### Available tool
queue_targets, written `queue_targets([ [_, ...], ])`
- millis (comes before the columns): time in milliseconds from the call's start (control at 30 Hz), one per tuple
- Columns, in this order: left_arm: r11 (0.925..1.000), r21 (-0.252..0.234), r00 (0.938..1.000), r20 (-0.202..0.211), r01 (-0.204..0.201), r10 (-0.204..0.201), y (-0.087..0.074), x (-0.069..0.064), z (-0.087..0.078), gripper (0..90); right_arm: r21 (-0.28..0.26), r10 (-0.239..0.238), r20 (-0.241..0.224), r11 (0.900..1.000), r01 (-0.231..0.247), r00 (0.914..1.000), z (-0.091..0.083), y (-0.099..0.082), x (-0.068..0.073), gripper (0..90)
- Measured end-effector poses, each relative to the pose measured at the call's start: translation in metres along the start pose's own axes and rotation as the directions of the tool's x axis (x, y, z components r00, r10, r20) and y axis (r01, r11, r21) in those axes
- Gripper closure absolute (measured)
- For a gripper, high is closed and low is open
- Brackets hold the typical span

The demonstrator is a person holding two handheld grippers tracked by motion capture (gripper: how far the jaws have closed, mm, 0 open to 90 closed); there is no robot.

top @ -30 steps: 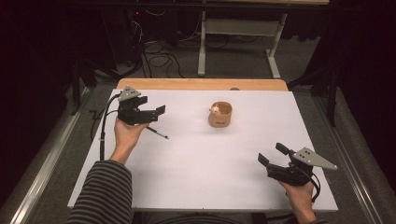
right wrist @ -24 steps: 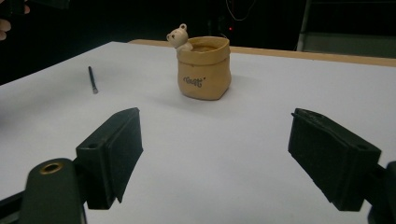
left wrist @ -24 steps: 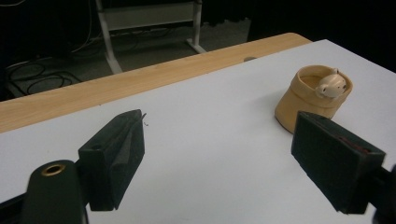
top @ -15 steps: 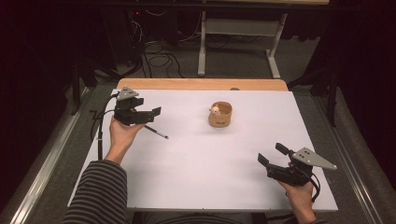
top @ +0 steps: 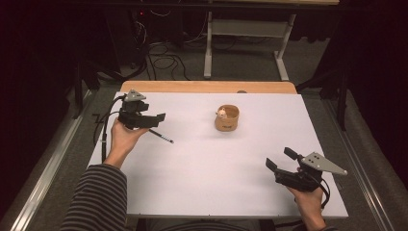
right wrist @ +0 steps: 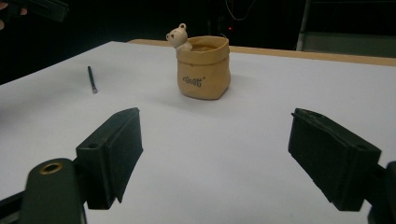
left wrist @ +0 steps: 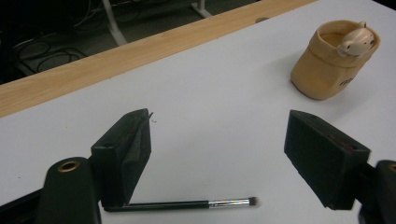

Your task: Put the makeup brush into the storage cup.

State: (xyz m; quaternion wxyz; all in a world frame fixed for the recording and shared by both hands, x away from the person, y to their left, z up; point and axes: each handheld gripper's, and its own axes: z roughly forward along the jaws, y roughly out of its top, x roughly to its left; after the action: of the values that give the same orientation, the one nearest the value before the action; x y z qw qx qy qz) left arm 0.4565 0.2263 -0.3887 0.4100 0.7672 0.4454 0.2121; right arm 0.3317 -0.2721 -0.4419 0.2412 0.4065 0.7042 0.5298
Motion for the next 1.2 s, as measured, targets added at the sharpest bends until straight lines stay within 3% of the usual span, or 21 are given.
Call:
queue_targets([
  [200,0.9983,0.05,0.9996,-0.007,-0.029,0.029,0.002,0.0,0.001,23.2,0.002,0.0,-0.001,1.0,0.0,1.0,0.0,0.0,0.0,18.8],
  [467,0.9845,0.159,0.9972,0.014,-0.075,0.073,0.003,0.001,0.003,24.9,0.002,0.0,-0.001,1.0,0.0,1.0,0.0,0.0,0.0,18.8],
  [867,0.9698,0.209,0.9918,0.048,-0.126,0.119,0.009,0.0,0.003,32.3,0.001,-0.002,0.001,1.0,0.002,1.0,0.0,0.0,0.0,18.8],
  [1200,0.9464,0.269,0.9838,0.071,-0.178,0.165,0.014,-0.002,0.006,32.5,0.0,0.0,0.002,1.0,0.0,1.0,0.0,0.0,0.0,18.8],
])
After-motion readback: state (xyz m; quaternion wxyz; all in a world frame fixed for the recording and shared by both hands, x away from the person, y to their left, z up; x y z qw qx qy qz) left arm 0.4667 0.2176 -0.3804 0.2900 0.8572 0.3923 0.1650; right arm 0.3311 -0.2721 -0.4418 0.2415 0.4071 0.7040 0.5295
